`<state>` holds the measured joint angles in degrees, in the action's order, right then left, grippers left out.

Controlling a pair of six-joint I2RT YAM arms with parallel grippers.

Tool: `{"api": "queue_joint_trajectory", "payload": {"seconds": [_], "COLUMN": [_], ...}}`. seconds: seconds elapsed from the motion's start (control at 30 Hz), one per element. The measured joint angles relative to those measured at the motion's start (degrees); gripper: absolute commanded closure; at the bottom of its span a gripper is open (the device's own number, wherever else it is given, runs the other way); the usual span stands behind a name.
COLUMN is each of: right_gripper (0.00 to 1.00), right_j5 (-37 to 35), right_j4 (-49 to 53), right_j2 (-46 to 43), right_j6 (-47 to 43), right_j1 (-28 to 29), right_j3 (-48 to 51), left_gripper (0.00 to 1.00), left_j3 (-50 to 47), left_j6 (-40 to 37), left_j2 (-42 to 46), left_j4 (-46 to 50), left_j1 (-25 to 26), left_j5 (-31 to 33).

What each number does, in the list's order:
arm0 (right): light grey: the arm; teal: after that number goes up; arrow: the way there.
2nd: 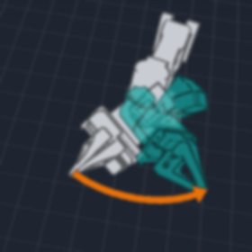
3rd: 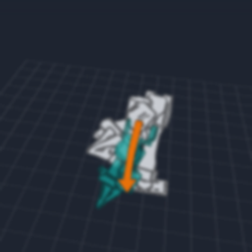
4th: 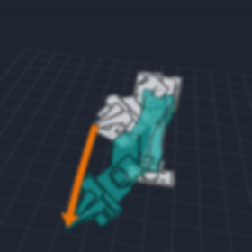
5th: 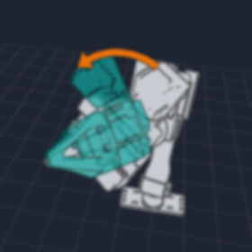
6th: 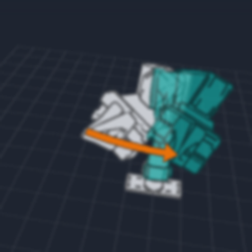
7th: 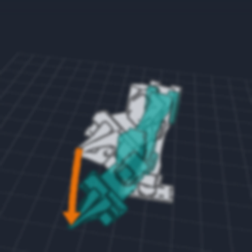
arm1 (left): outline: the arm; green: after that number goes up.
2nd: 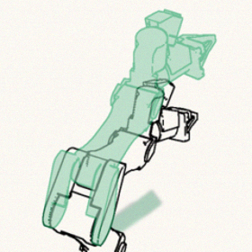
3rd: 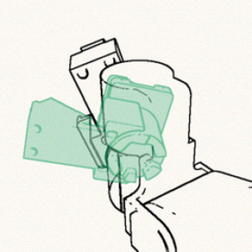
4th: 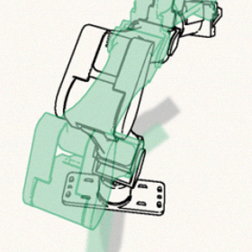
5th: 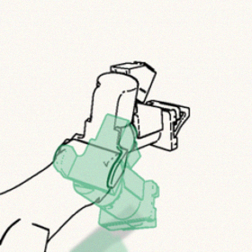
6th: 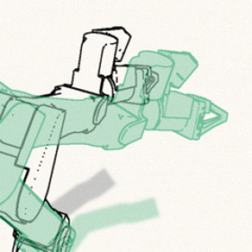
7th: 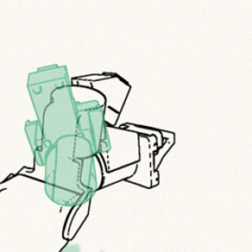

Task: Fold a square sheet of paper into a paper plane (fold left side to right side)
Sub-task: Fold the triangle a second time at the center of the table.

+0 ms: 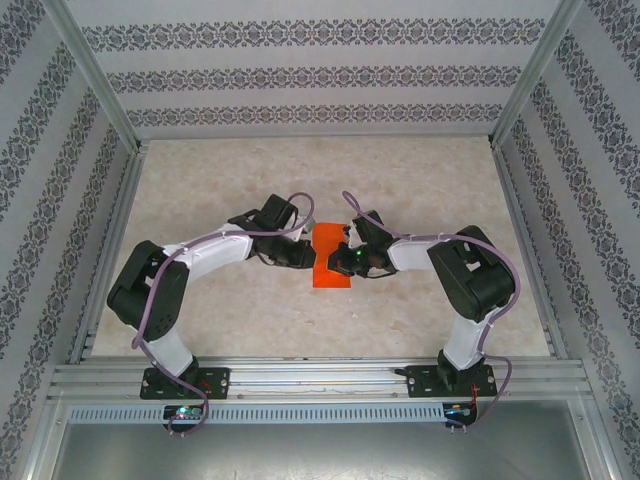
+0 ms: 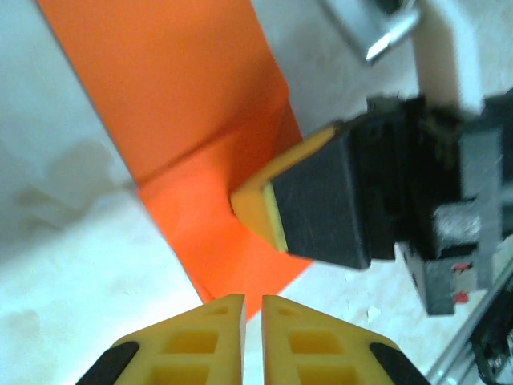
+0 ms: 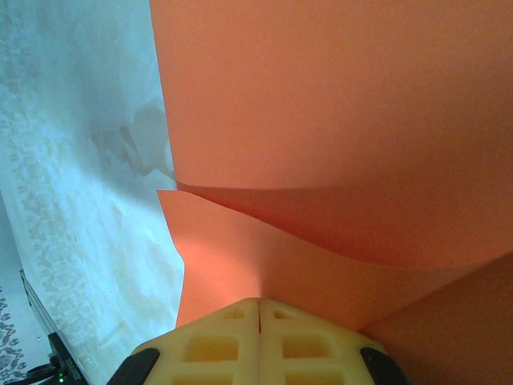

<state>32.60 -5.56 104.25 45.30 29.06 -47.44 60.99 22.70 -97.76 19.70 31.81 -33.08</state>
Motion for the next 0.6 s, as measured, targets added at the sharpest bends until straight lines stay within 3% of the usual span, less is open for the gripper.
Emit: {"api": "queue_joint_trajectory", "payload": {"seconds": [0.2,0.6], "right_gripper": [1.00,1.00], "right_j5": [0.02,0.22], "right_j4": [-0.02,-0.07], "right_j2": [0.02,0.07], "right_j6": [0.00,0.00], "right_j1": [0.00,-0.02], "right_j3": [0.00,0.00], "left_gripper": [0.89,0.90], "left_j3": [-0.76,-0.74], "left_j6": [3.23,3.76], "left_j2": [-2.80,-7.69], "left_j4": [-2.29,-3.15], "left_j1": [1.90,1.88], "left_j5": [-4.09,-5.16]}}
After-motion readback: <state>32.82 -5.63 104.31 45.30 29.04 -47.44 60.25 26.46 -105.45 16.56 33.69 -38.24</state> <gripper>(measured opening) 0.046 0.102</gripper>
